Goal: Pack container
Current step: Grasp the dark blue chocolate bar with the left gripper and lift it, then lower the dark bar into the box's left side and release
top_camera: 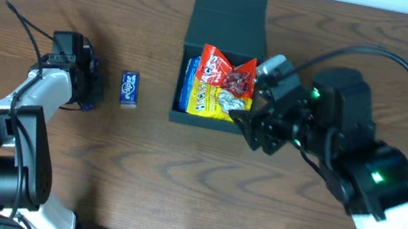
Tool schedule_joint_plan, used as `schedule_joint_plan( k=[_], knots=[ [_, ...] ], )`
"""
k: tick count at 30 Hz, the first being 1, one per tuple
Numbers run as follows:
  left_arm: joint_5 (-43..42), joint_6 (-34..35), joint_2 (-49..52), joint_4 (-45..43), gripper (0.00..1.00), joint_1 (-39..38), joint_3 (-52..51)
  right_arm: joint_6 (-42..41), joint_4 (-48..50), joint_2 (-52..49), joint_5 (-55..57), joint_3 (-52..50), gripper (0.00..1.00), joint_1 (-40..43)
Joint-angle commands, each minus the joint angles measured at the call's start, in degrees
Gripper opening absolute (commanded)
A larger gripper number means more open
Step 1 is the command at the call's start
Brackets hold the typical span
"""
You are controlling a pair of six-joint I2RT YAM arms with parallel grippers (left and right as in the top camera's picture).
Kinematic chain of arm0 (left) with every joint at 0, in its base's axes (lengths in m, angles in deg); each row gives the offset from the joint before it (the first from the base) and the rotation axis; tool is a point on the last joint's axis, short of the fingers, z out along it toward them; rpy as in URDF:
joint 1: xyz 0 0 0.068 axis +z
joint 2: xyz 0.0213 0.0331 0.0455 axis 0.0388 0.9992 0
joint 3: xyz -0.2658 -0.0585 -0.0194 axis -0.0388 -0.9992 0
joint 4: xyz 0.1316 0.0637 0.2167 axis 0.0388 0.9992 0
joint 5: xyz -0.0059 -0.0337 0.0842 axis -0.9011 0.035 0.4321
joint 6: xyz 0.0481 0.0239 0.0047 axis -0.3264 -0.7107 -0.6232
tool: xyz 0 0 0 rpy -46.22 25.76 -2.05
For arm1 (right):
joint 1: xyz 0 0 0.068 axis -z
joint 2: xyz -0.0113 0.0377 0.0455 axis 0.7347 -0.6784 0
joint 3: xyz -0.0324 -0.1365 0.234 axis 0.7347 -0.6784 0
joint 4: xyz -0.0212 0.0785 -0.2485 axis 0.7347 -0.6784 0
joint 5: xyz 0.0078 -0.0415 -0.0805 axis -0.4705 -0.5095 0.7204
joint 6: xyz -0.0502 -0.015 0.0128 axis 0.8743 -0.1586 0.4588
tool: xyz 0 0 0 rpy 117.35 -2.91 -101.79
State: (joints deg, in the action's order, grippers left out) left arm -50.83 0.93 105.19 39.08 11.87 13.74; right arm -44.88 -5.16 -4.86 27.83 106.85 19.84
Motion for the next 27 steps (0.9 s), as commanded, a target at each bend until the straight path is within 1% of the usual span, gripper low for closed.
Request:
schedule_joint_plan(
  k=[1, 5, 10, 12, 14, 16, 18, 20, 27],
  knots=[
    [-4.9, 0.76, -5.55, 1.07, 0.06, 0.04, 0.35, 0.9, -0.66, 2.95, -0.7, 0.0, 0.72, 0.04],
    [-7.82, 0.7, -11.72, 2.95, 0.06, -0.92, 0.35, 0.9, -1.05, 5.9, -0.7, 0.0, 0.73, 0.04],
    [-8.07, 0.63, -19.1, 4.98, 0.06, -5.09, 0.35, 0.87, -1.31, 8.59, -0.72, 0.0, 0.74, 0.04],
    [-8.66, 1.46, -21.51, 5.22, 0.06, -7.72, 0.35, 0.85, -1.53, 9.31, -0.72, 0.0, 0.74, 0.04],
    [-9.09, 4.13, -23.15, 5.11, 0.06, -10.49, 0.35, 0.83, -1.79, 9.92, -0.72, 0.0, 0.74, 0.04],
    [-9.27, 8.48, -23.87, 4.92, 0.06, -13.51, 0.35, 0.11, -2.14, 10.43, -0.76, 0.0, 0.74, 0.04],
    [-11.37, 11.47, -23.74, 4.09, 0.06, -16.2, 0.35, -0.17, -2.45, 10.71, -1.31, 0.0, 0.74, 0.04],
    [-13.09, 12.7, -23.41, 2.78, 0.06, -18.71, 0.35, -0.17, -2.6, 10.75, -2.25, 0.0, 0.74, 0.04],
    [-12.81, 16.31, -21.03, -4.87, 0.06, -26.73, 0.35, -0.17, -3.43, 10.75, -3.32, 0.0, 0.74, 0.04]
  ],
)
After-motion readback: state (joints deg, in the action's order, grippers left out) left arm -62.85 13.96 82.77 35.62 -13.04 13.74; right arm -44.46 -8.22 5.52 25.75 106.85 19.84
